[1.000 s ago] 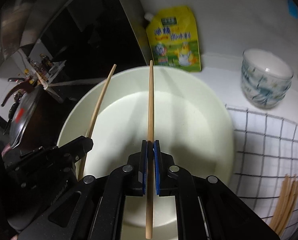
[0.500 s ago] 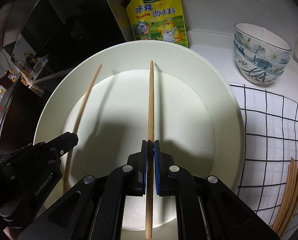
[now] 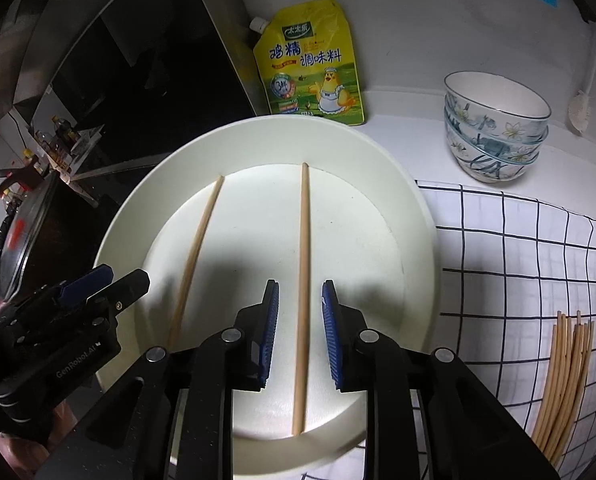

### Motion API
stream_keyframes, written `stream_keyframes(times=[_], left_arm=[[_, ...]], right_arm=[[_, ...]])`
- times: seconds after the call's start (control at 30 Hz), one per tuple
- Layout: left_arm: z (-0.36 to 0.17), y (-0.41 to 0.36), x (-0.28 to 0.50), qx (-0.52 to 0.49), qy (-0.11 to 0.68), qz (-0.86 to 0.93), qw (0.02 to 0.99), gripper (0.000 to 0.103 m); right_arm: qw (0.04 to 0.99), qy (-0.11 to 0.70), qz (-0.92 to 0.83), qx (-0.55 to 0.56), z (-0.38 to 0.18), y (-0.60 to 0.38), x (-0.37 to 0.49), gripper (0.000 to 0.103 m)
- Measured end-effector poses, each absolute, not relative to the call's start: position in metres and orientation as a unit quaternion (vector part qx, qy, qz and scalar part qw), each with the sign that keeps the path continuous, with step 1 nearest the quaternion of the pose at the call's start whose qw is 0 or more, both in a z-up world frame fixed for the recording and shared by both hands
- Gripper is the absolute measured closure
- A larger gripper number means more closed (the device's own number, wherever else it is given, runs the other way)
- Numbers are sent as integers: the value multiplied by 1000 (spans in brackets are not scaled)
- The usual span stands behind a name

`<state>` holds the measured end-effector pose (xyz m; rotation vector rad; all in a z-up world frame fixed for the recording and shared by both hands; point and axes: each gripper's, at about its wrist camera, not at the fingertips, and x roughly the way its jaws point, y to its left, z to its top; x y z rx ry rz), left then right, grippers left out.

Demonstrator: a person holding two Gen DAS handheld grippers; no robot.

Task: Organize utensils
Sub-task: 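Open both tools to drop the chopsticks into the basin, then move both open tools back over the chopstick row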

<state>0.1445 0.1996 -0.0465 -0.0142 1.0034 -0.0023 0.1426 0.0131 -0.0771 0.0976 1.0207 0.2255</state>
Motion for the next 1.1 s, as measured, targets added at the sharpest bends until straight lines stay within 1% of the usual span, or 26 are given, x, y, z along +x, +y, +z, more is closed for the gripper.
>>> stream_keyframes(times=[0.1,0.4,0.5,0.73,1.1], left_arm=[[-41,198,140,-7,477,0,879,49],[-27,188,121,-6,470,-5,882,47],[-21,182,116,-7,467,-8,884,43],[-9,162,102,-5,459,-17,888,40],[-6,109,80,0,463,-44,885,39]], right_arm=[[868,481,108,48,-69,11,137,81],[877,465,102,57,-48,-6,113,76],[881,460,100,58,-42,-14,104,74],[886,449,92,63,-29,-38,83,72],[889,446,76,66,-23,-90,52,68]])
